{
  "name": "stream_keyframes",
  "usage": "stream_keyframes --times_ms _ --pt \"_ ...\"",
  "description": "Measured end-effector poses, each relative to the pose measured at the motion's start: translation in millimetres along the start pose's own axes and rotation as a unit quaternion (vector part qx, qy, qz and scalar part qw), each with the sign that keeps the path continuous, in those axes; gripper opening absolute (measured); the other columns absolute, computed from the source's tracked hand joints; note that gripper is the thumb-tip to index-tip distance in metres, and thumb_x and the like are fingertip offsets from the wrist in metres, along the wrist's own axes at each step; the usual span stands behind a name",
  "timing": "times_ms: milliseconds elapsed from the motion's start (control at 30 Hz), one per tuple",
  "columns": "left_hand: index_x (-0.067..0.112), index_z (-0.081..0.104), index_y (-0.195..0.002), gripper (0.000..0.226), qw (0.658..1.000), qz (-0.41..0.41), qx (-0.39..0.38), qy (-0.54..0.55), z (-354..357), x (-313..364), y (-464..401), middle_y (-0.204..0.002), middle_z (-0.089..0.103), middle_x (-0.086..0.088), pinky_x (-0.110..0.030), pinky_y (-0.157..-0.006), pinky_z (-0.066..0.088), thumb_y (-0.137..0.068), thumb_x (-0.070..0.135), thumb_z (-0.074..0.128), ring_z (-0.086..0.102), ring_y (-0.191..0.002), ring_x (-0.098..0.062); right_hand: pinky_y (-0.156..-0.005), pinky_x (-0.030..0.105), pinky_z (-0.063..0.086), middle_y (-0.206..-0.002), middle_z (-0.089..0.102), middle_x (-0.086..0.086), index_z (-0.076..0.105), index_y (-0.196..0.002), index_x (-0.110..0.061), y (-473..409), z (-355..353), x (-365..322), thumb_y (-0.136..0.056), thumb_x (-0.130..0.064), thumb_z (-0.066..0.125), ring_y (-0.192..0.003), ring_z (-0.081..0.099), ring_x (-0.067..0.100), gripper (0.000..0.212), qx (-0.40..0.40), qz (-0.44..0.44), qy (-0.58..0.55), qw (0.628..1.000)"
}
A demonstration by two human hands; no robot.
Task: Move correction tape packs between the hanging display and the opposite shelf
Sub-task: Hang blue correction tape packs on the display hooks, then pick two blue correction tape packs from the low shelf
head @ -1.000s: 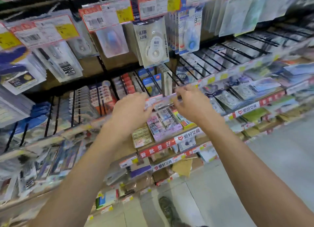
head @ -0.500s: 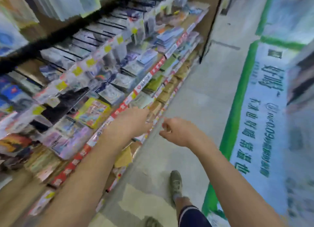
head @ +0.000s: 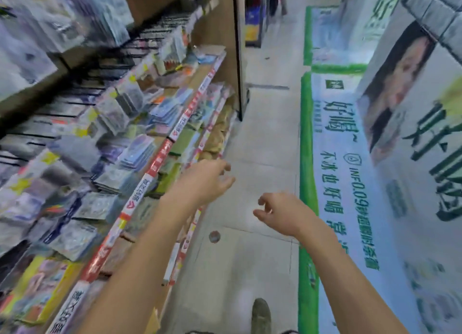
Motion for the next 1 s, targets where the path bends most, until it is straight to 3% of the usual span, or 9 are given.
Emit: stream_keyframes --times_ms 133,233,433,567,767,900,1000 --pt "0.019 0.057 -0.124 0.035 0.999 -0.019 -0.049 0.007 14.4 -4.9 -41.5 -0.122 0.065 -0.003 -0.032 -0.082 0.044 -0.099 0.043 0.053 0.061 -0.112 -0.029 -0.094 0.038 0.049 -0.121 0.067 0.005 0.058 -0.131 -0.019 -36.2 -35.8 25.9 -0.098 -0.048 0.053 -0.114 0.059 0.028 0.044 -0.008 0.003 0.007 1.0" --pt "0.023 0.053 -0.135 0.044 0.992 -0.072 -0.106 0.011 25.0 -25.7 -63.9 -0.131 0.062 -0.003 -0.04 -0.096 0.05 -0.098 0.048 0.052 0.06 -0.115 -0.026 -0.091 0.035 0.049 -0.113 0.07 0.003 0.059 -0.131 -0.017 -73.8 -57.2 28.8 -0.099 -0.045 0.053 -0.111 0.059 0.023 0.042 -0.021 -0.015 -0.005 1.0" --pt "0.02 0.055 -0.136 0.044 0.97 -0.153 -0.191 0.001 37.8 -78.1 -107.2 -0.127 0.063 -0.001 -0.036 -0.093 0.053 -0.101 0.046 0.049 0.061 -0.11 -0.02 -0.089 0.035 0.05 -0.11 0.069 -0.002 0.059 -0.131 -0.017 -172.1 -92.4 16.7 -0.099 -0.043 0.054 -0.105 0.062 0.02 0.041 -0.039 -0.061 -0.013 0.997" --pt "0.018 0.055 -0.134 0.038 0.961 -0.2 -0.189 0.024 23.4 -106.8 -151.9 -0.13 0.062 -0.004 -0.035 -0.094 0.05 -0.104 0.039 0.046 0.059 -0.115 -0.022 -0.091 0.035 0.049 -0.112 0.068 -0.003 0.059 -0.132 -0.019 -255.2 -120.6 6.8 -0.099 -0.044 0.054 -0.107 0.061 0.02 0.041 -0.048 -0.087 0.0 0.995" --pt "0.022 0.058 -0.116 0.028 0.943 -0.287 -0.138 0.097 -10.6 -148.9 -233.4 -0.112 0.065 -0.003 -0.033 -0.079 0.049 -0.102 0.044 0.048 0.06 -0.096 -0.02 -0.093 0.034 0.049 -0.108 0.067 -0.003 0.058 -0.133 -0.018 -371.3 -179.9 -17.4 -0.101 -0.043 0.053 -0.11 0.059 0.02 0.041 -0.098 -0.119 0.023 0.988" --pt "0.017 0.054 -0.134 0.04 0.944 -0.292 -0.113 0.103 -33.5 -152.1 -307.3 -0.128 0.064 -0.009 -0.037 -0.091 0.052 -0.104 0.041 0.042 0.062 -0.112 -0.028 -0.096 0.032 0.047 -0.116 0.066 -0.005 0.064 -0.128 -0.018 -436.0 -209.4 -15.6 -0.1 -0.044 0.053 -0.113 0.059 0.016 0.039 -0.079 -0.144 -0.006 0.986" --pt "0.016 0.053 -0.136 0.041 0.95 -0.253 -0.155 0.097 -40.8 -143.6 -359.3 -0.128 0.062 -0.01 -0.04 -0.094 0.051 -0.102 0.038 0.047 0.06 -0.114 -0.029 -0.094 0.03 0.046 -0.117 0.066 -0.005 0.066 -0.122 -0.02 -467.9 -228.5 -4.2 -0.099 -0.044 0.053 -0.11 0.06 0.014 0.036 -0.076 -0.145 -0.025 0.986"
Point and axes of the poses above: each hand's wrist, its own y-axis away from the middle knuckle, its own z-axis out of the palm, x = y × z, the point moved 2 cm from there along -y, towards the middle knuckle
